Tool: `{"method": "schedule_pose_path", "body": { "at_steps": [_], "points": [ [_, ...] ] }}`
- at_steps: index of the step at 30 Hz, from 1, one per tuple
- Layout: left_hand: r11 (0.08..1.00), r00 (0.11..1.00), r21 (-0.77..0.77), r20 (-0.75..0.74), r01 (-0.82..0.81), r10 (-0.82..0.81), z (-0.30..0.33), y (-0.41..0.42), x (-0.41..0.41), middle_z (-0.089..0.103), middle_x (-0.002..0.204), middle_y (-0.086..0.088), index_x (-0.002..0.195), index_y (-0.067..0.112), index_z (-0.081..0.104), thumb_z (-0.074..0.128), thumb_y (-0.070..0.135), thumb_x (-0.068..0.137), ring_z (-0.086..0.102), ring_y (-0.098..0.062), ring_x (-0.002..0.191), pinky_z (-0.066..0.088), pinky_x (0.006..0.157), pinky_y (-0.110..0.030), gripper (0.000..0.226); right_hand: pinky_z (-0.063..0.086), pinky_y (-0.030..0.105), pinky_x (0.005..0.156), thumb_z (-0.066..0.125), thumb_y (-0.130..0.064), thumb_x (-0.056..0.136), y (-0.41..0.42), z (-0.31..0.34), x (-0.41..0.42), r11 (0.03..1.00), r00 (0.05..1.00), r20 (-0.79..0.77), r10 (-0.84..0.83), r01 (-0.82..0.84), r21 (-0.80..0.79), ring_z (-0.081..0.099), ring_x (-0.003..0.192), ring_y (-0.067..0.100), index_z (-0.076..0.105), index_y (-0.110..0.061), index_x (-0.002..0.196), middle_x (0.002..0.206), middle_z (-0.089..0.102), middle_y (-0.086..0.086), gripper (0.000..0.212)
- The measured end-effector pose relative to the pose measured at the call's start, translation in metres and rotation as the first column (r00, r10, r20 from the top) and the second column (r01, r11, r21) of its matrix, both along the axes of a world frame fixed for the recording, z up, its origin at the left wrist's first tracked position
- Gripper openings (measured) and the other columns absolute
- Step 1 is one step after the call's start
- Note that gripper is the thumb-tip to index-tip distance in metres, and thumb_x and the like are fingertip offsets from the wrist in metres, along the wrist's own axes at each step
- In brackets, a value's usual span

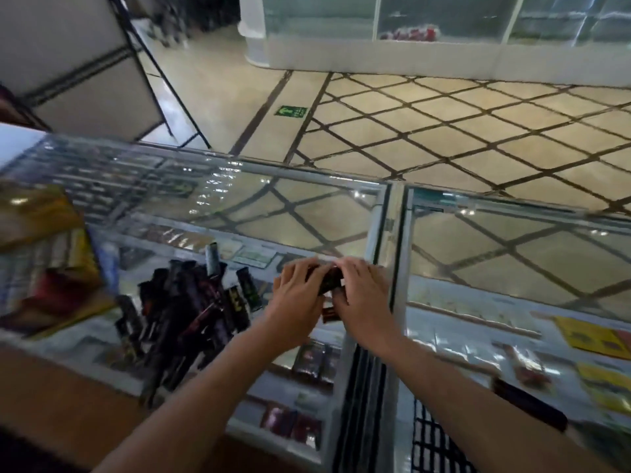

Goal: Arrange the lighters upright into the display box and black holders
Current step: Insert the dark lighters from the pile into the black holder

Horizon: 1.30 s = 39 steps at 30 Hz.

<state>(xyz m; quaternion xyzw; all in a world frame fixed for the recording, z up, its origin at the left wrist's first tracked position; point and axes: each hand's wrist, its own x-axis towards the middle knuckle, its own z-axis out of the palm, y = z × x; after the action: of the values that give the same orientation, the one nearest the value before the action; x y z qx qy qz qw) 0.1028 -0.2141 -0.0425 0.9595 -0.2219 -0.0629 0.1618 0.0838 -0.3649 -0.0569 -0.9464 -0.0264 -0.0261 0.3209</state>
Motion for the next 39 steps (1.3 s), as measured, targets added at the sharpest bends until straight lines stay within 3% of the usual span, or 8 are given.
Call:
{"method": "schedule_pose_path", "body": {
  "at_steps": [5, 10, 14, 19, 23, 29, 34, 39],
  "points": [
    [0.988, 0.988, -0.036, 0.039, -0.149, 0.150, -0.004, 0.047, -0.038, 0.021, 0.161, -0.004, 0.154, 0.015, 0.025, 0.048, 0.018, 0.093, 0.011, -0.025, 0.150, 0.008, 0.121, -0.038, 0.065, 0.027, 0.044, 0.114, 0.027, -0.034, 0.086, 0.068, -0.001, -0.012, 0.995, 1.000, 0.008, -0.025, 0.024, 0.099, 0.043, 0.128, 0.021, 0.052, -0.022, 0.127, 0.132, 0.053, -0.002, 0.049],
    [0.979, 0.980, -0.068, 0.047, -0.190, 0.194, -0.010, 0.066, -0.046, 0.023, 0.159, -0.010, 0.154, 0.011, 0.025, 0.055, 0.021, 0.097, 0.023, -0.031, 0.147, 0.028, 0.118, -0.048, 0.065, 0.026, 0.045, 0.116, 0.039, -0.011, 0.092, 0.101, 0.008, -0.011, 0.914, 0.993, -0.103, -0.054, 0.090, 0.396, 0.042, 0.125, 0.012, 0.054, -0.021, 0.129, 0.127, 0.057, -0.003, 0.041],
    [0.986, 0.982, 0.002, 0.084, -0.169, 0.169, 0.000, 0.060, -0.048, 0.009, 0.163, -0.004, 0.156, 0.022, 0.015, 0.038, 0.048, 0.101, 0.003, -0.026, 0.152, 0.009, 0.124, -0.046, 0.065, 0.041, 0.008, 0.089, 0.046, -0.008, 0.097, 0.067, 0.035, -0.017, 0.822, 0.988, -0.153, -0.021, 0.105, 0.560, 0.053, 0.108, -0.006, 0.054, -0.023, 0.131, 0.121, 0.057, -0.009, 0.038],
    [0.973, 0.990, 0.231, 0.131, 0.015, -0.046, -0.010, 0.034, -0.039, 0.018, 0.163, -0.007, 0.155, 0.032, 0.022, 0.018, 0.065, 0.095, 0.006, -0.034, 0.152, 0.008, 0.123, -0.052, 0.068, 0.037, 0.006, 0.090, 0.045, -0.033, 0.093, -0.013, 0.044, -0.038, 0.943, 0.999, -0.003, -0.045, 0.044, 0.330, 0.053, 0.106, -0.003, 0.065, -0.018, 0.114, 0.117, 0.059, -0.003, 0.032],
    [0.950, 0.977, 0.308, 0.184, 0.050, -0.111, -0.017, 0.037, -0.034, 0.041, 0.151, -0.006, 0.146, 0.028, 0.045, 0.027, 0.052, 0.099, 0.025, -0.036, 0.146, 0.021, 0.118, -0.053, 0.055, 0.039, 0.046, 0.107, 0.038, -0.046, 0.093, -0.060, 0.034, -0.079, 0.998, 0.999, 0.011, -0.045, 0.044, 0.034, 0.048, 0.123, 0.014, 0.060, -0.019, 0.123, 0.130, 0.053, -0.002, 0.045],
    [0.942, 0.961, 0.322, 0.215, 0.101, -0.176, -0.017, 0.063, -0.026, 0.041, 0.153, -0.006, 0.145, 0.026, 0.048, 0.029, 0.041, 0.103, 0.025, -0.032, 0.148, 0.023, 0.118, -0.050, 0.048, 0.029, 0.063, 0.110, 0.036, -0.046, 0.097, -0.099, 0.027, -0.137, 0.969, 0.989, 0.094, -0.117, 0.134, -0.207, 0.038, 0.135, 0.021, 0.052, -0.025, 0.136, 0.144, 0.043, 0.000, 0.048],
    [0.957, 0.976, 0.284, 0.178, 0.068, -0.122, -0.009, 0.065, -0.026, 0.026, 0.161, -0.009, 0.152, 0.024, 0.033, 0.016, 0.052, 0.099, 0.012, -0.034, 0.152, 0.016, 0.119, -0.053, 0.062, 0.011, 0.060, 0.119, 0.027, -0.052, 0.099, -0.113, 0.020, -0.168, 0.927, 0.981, 0.025, -0.191, 0.189, -0.324, 0.028, 0.144, 0.019, 0.041, -0.027, 0.146, 0.152, 0.036, -0.003, 0.055],
    [0.985, 0.981, 0.098, 0.121, 0.140, -0.151, 0.001, -0.006, -0.066, 0.018, 0.164, -0.003, 0.153, 0.031, 0.030, 0.013, 0.065, 0.095, 0.002, -0.026, 0.153, 0.013, 0.119, -0.053, 0.070, 0.025, 0.050, 0.118, 0.028, -0.058, 0.096, -0.148, 0.014, -0.204, 0.910, 0.927, -0.013, -0.374, 0.365, -0.196, 0.027, 0.144, 0.020, 0.044, -0.023, 0.145, 0.153, 0.036, -0.002, 0.062]
  ]
}}
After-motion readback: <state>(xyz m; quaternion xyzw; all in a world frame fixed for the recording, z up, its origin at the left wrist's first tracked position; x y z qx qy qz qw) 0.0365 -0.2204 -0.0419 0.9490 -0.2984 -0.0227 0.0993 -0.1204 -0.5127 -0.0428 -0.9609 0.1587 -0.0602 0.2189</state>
